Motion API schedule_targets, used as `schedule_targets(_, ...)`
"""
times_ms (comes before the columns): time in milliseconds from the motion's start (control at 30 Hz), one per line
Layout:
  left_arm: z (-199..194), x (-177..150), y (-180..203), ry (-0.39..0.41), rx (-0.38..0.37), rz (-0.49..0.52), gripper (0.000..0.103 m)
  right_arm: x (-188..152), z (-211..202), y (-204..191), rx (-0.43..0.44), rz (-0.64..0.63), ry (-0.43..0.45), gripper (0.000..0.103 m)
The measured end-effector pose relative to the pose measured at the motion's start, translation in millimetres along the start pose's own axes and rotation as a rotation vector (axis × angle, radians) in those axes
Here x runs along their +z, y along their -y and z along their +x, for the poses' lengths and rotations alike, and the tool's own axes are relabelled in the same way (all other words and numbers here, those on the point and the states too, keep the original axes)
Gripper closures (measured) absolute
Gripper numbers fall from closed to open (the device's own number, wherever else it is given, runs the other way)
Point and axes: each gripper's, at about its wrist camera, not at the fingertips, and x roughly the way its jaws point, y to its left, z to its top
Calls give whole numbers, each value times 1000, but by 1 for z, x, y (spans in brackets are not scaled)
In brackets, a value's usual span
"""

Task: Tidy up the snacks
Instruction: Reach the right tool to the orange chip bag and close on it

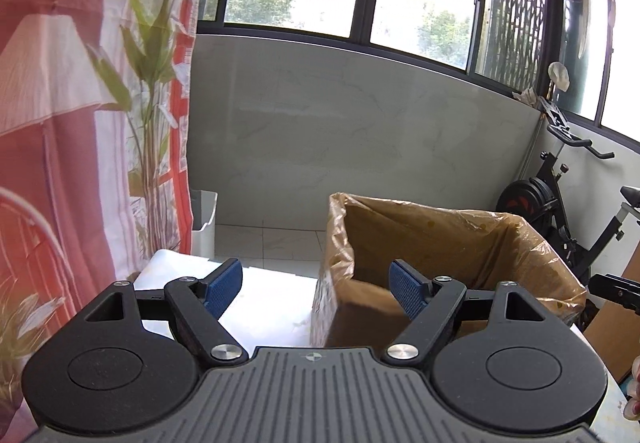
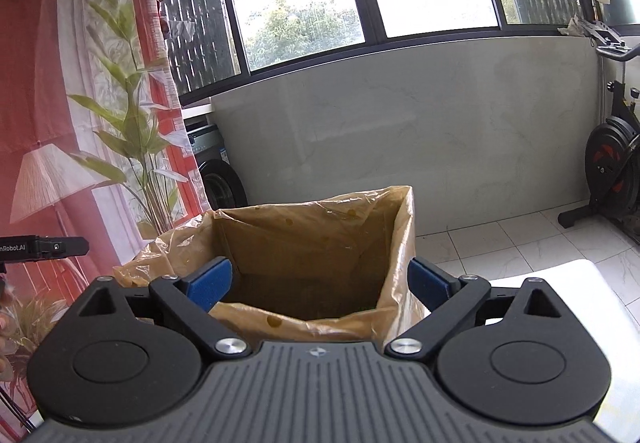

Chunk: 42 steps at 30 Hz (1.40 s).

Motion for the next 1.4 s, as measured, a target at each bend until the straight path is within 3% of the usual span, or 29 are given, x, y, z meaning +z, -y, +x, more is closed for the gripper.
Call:
schedule_targets(200, -23, -36, -14, -22, 45, -17, 21, -30, -20, 4, -65, 27, -17, 0)
schedule_targets(600, -27, -103, -11, -160, 39, -46, 21, -104, -44, 17, -60, 88, -208, 0)
schedule_targets(967, -24, -119, -5, -205, 24, -57, 21, -143, -38, 6, -3, 128, -403, 0)
schedule_targets(1133, -24, -122, -3, -210, 29, -62, 21, -152, -27, -4, -9, 86, -483, 1)
schedule_targets(1400, -19, -124, -1, -227, 24, -67, 21, -163, -22, -12, -5, 39, -541, 2)
